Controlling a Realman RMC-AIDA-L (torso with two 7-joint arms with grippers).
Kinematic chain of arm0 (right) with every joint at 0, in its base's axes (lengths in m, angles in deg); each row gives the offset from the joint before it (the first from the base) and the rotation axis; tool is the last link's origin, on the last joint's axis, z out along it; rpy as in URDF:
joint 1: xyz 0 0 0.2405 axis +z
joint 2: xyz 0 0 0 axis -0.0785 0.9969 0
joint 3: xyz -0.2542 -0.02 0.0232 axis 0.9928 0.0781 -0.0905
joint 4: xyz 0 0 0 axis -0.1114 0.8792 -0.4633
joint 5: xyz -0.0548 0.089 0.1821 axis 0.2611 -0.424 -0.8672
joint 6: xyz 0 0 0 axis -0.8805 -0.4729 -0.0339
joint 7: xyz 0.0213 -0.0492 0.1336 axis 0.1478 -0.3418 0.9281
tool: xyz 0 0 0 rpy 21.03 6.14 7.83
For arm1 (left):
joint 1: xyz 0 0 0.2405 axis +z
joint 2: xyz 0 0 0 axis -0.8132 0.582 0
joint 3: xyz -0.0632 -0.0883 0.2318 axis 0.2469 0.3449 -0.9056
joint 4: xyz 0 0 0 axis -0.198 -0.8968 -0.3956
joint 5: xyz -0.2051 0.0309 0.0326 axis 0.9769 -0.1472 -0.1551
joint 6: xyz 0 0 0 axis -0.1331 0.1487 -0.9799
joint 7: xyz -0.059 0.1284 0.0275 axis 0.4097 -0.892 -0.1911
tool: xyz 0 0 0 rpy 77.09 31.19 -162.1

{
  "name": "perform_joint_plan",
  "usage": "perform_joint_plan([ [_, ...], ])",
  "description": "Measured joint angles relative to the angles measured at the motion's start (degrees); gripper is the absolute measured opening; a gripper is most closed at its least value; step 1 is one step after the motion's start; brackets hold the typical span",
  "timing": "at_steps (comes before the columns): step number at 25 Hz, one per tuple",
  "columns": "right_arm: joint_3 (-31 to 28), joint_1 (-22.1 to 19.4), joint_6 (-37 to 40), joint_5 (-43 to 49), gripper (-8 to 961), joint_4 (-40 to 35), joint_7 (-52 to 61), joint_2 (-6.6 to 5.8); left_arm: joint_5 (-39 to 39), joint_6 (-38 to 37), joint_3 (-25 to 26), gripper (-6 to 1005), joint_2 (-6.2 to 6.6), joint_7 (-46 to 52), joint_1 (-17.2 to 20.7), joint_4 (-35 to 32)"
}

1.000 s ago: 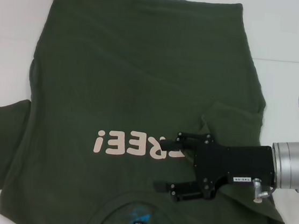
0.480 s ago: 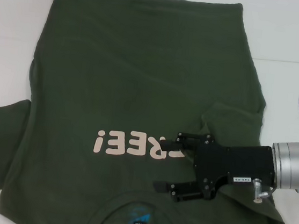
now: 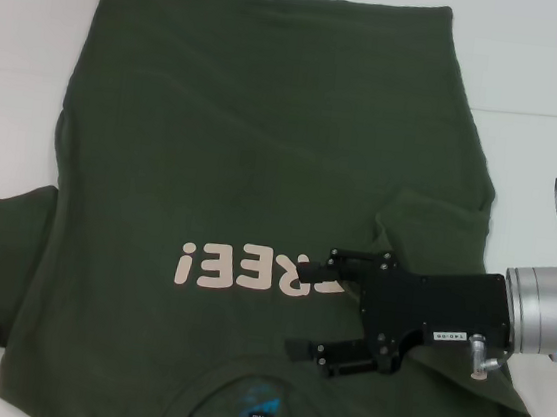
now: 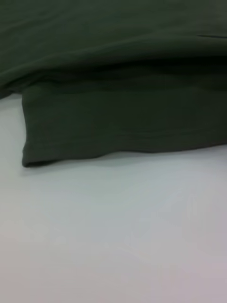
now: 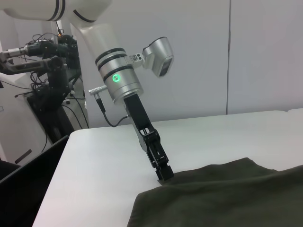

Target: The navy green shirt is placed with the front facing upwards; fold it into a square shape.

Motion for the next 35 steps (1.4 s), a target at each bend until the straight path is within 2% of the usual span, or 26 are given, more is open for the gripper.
perform_joint_plan([
  [15,0.05,-0.29,-0.45,0.05,883,0.19,0.0,0.0,1.27,0.16,0.35,755,0.61,0.0,-1.24,1.88],
  [35,0.09,0.01,-0.73,0.09,884,0.18,0.12,0.0,-1.17,0.39,0.46,751,0.7,0.41,-0.5,0.07],
])
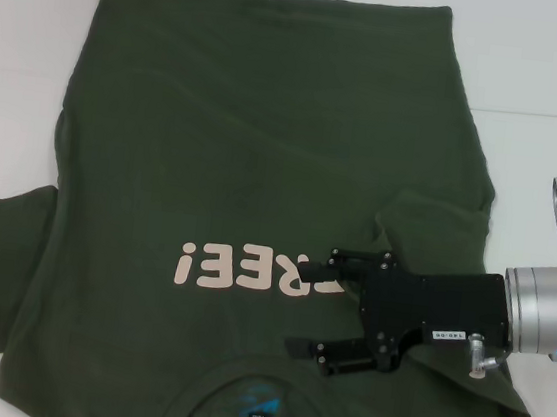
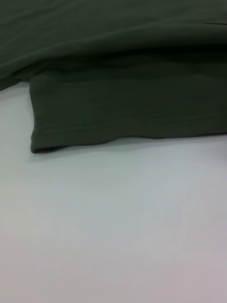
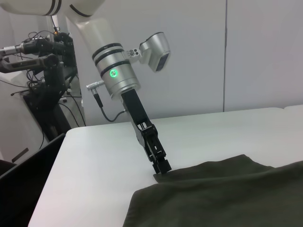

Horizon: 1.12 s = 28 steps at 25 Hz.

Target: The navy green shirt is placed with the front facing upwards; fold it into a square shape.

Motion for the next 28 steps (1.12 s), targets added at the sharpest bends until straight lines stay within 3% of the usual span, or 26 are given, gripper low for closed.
perform_joint_plan([
  [14,0.0,0.09,-0.02,-0.07,883,0.0,-0.11,0.0,0.48,0.05,-0.26,751,0.11,0.06,-1.14,1.86],
  [28,-0.01,-0.29,-0.08,-0.11,883,0.0,0.01,-0.02,1.13,2.18,-0.21,750,1.2,0.07,-3.23,5.79],
])
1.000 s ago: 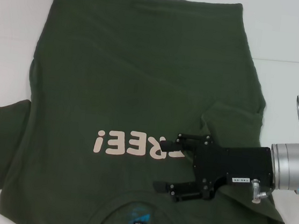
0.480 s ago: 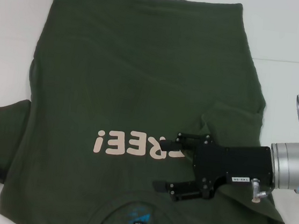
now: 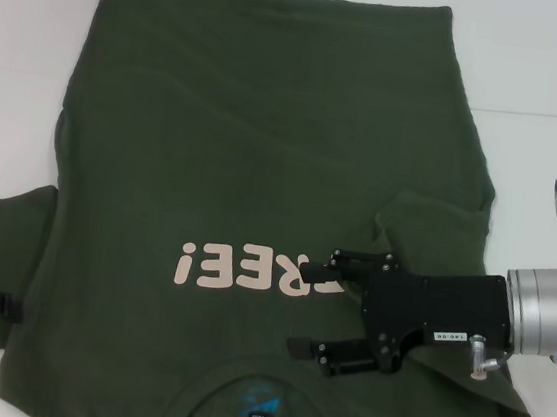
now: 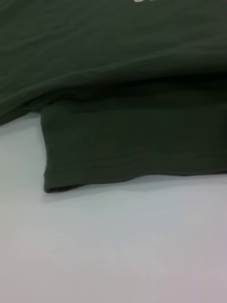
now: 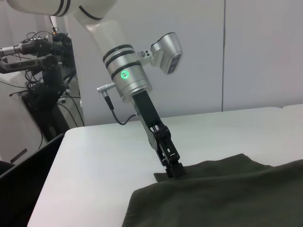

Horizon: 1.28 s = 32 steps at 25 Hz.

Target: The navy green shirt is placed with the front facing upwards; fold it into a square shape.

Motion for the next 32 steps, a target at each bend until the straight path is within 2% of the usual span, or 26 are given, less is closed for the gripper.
perform_joint_plan([
  [10,0.0,0.24,-0.24,0.0,883,0.0,0.11,-0.02,-0.36,-3.36,0.35,749,0.14,0.77,1.55,-5.14],
  [32,0.0,0.55,-0.75,0.02,883,0.0,-0.08,0.02,-2.25,-3.36,-0.08,748,-0.25,1.33,2.37,-4.85],
])
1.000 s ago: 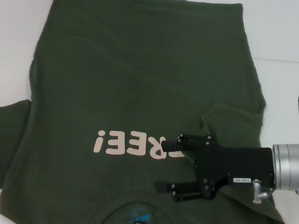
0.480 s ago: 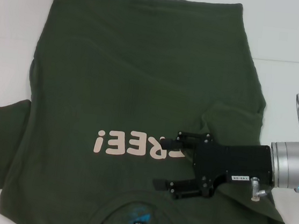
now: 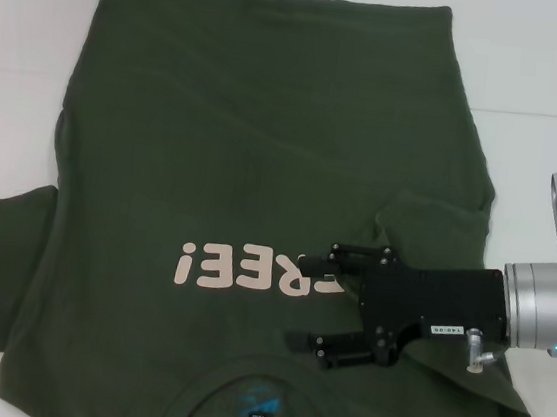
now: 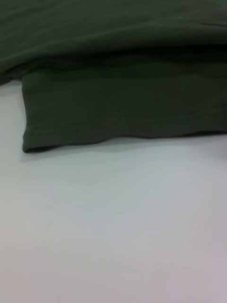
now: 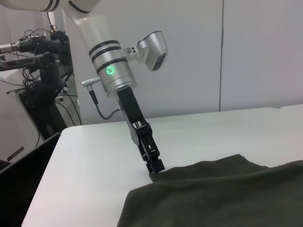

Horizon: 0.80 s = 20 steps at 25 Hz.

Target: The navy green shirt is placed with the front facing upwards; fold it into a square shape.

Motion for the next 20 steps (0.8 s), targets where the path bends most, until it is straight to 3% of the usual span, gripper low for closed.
perform_joint_plan([
  [20,0.09,0.18,-0.46,0.0,883,0.0,-0.05,0.0,-0.47,0.62,-0.35,746,0.17,0.11,-1.45,2.08],
])
